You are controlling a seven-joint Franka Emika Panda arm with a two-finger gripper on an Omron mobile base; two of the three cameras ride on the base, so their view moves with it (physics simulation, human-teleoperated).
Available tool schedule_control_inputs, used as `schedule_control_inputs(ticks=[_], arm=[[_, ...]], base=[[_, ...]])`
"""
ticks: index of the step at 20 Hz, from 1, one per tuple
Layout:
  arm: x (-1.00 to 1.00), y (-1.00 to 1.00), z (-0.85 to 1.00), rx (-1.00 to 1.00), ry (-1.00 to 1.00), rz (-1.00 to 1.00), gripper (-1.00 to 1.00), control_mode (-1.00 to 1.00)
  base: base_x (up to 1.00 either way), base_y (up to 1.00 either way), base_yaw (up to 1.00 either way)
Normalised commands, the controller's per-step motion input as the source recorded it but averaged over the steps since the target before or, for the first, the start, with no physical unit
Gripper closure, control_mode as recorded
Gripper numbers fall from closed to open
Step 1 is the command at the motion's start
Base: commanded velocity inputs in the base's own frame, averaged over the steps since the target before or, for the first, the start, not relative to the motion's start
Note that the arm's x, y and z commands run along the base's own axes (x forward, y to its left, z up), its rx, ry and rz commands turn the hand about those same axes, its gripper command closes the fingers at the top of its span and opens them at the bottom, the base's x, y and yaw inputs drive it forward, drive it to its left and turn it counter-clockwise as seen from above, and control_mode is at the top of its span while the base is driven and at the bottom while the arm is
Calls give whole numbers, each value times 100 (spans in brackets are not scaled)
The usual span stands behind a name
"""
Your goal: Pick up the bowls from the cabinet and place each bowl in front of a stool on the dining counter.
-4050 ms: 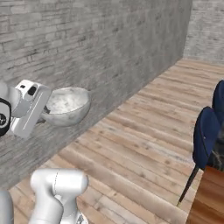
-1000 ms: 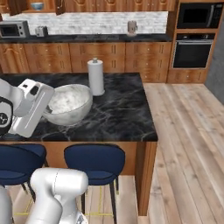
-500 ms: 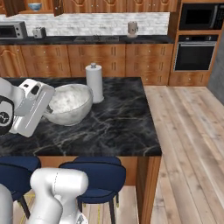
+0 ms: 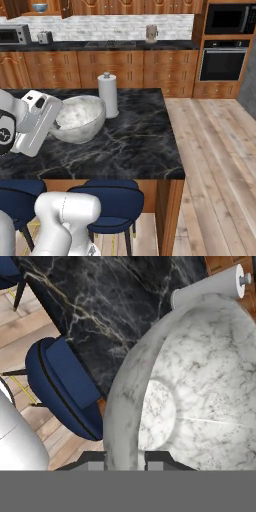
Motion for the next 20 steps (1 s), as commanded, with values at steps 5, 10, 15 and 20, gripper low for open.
schedule_control_inputs(ticks=[5,10,15,20], arm=[[19,0,0,0,6,1,100,-100],[64,-9,0,1,17,12,100,-100],[66,-32,0,2,10,24,100,-100],[81,-56,-41,0,4,41,100,-100]], base=[[5,3,0],[0,0,0],[0,0,0],[0,0,0]])
